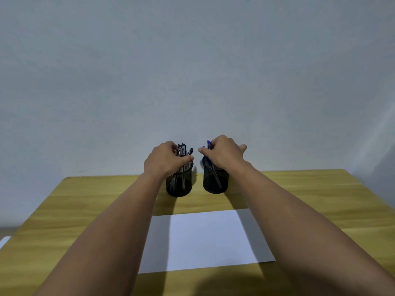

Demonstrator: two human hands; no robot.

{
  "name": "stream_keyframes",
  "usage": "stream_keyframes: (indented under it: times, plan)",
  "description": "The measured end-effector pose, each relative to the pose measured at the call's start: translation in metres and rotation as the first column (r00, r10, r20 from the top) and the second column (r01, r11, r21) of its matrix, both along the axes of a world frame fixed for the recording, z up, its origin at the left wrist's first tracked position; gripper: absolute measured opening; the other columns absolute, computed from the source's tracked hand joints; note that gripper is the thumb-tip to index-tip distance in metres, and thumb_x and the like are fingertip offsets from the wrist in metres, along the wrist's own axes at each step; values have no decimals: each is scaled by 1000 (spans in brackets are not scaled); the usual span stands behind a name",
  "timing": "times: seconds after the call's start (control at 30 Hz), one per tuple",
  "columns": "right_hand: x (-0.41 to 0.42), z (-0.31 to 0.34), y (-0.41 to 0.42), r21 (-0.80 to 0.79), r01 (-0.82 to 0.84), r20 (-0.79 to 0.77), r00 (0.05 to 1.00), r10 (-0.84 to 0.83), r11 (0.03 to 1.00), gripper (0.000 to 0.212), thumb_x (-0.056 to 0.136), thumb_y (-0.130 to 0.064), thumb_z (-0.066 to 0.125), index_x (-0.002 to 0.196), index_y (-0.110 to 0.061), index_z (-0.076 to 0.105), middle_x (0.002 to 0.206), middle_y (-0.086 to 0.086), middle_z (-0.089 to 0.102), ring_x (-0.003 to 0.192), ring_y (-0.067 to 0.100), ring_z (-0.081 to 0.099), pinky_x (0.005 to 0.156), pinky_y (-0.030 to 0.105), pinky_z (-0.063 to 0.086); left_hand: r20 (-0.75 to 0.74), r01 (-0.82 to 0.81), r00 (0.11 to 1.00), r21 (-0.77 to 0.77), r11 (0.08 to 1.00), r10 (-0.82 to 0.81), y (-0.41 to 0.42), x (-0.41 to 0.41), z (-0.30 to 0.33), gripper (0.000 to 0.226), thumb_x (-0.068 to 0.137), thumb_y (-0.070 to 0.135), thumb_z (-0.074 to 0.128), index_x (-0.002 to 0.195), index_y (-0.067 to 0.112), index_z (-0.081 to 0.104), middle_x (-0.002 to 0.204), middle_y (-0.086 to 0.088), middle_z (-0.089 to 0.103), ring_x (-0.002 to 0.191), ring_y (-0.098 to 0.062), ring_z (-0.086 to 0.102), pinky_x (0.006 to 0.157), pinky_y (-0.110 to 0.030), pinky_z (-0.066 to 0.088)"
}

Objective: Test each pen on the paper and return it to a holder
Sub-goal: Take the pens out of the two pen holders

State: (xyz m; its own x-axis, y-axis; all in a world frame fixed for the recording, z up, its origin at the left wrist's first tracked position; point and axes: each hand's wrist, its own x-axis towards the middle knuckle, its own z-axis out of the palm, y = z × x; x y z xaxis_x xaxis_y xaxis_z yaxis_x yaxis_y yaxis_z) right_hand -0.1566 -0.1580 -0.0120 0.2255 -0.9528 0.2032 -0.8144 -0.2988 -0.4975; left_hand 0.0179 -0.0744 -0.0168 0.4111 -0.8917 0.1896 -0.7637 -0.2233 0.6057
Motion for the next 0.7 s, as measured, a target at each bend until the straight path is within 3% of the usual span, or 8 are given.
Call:
stream_keyframes:
  times: [0.13, 0.33, 0.53, 0.7]
  plan:
    - [0, -1, -2, 40, -14, 36, 999, 12, 999, 41, 93, -57, 72, 74, -21, 66, 80, -1, 73, 91, 27, 66, 87, 46, 27, -35, 1, 999, -54, 999, -3, -2, -4, -2, 37, 70, 55, 76, 88, 27, 59, 86, 12, 67, 83, -14, 66, 70, -34, 52]
    - [-5, -5, 0, 23, -42, 46, 998, 41, 999, 47, 96, -55, 72, 64, -22, 60, 68, -5, 63, 86, 25, 61, 85, 44, 27, -154, 65, 985, -124, 990, -84, -8, -8, -4, 33, 78, 30, 77, 107, 26, 62, 93, 4, 71, 86, -18, 68, 78, -38, 57]
    - [-14, -6, 0, 31, -56, 165, 985, 50, 998, 54, 96, -49, 76, 54, -22, 56, 58, -8, 56, 81, 24, 57, 85, 43, 32, -174, 63, 981, -155, 986, -90, -11, -6, -5, 31, 80, 33, 83, 108, 21, 75, 89, 7, 71, 90, -18, 70, 83, -35, 58]
    - [-21, -2, 4, 33, -35, 328, 944, 23, 999, 38, 93, -49, 78, 67, -21, 75, 74, -1, 76, 86, 22, 66, 92, 46, 44, -206, 18, 977, -187, 982, -57, -10, -5, -6, 22, 80, 33, 83, 101, 25, 77, 93, 4, 76, 89, -18, 71, 85, -39, 59]
